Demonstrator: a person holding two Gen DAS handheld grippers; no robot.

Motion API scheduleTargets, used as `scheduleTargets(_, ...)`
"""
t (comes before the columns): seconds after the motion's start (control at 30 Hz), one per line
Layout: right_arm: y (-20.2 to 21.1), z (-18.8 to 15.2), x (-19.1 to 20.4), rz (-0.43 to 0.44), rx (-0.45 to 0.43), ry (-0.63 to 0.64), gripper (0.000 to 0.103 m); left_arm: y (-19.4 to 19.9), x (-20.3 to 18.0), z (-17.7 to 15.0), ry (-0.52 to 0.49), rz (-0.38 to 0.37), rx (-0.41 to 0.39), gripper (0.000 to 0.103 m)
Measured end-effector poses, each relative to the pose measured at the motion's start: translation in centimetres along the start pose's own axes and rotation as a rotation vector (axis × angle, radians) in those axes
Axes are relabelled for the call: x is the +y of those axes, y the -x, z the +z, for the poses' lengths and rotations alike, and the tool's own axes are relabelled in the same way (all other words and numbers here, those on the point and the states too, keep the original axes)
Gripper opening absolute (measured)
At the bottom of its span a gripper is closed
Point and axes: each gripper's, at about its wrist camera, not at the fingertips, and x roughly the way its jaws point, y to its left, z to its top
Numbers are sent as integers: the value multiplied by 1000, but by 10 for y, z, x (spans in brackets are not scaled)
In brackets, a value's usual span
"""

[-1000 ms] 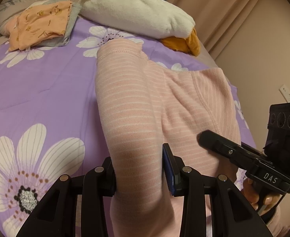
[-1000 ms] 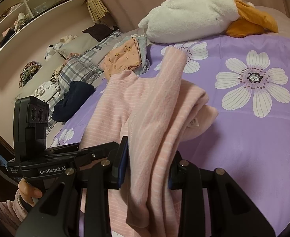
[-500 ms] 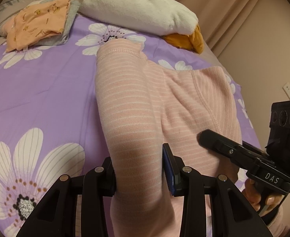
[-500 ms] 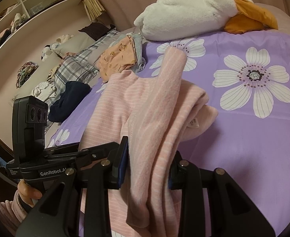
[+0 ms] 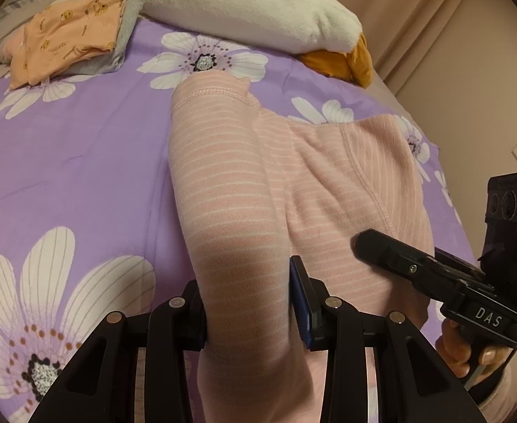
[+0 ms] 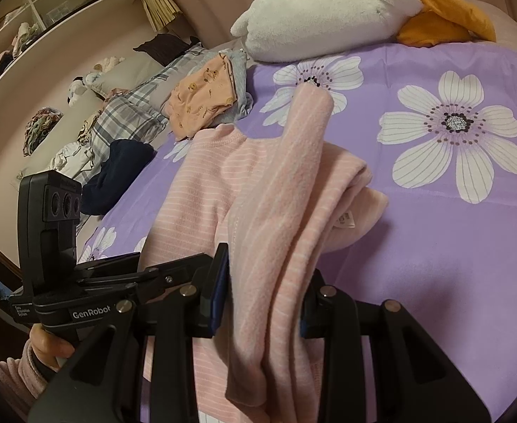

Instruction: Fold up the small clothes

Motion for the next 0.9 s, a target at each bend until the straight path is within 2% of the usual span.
scheduleTargets(0.9,-18,-6,-15,-15,48,-42,32,-21,3,0,-3,25,54,37)
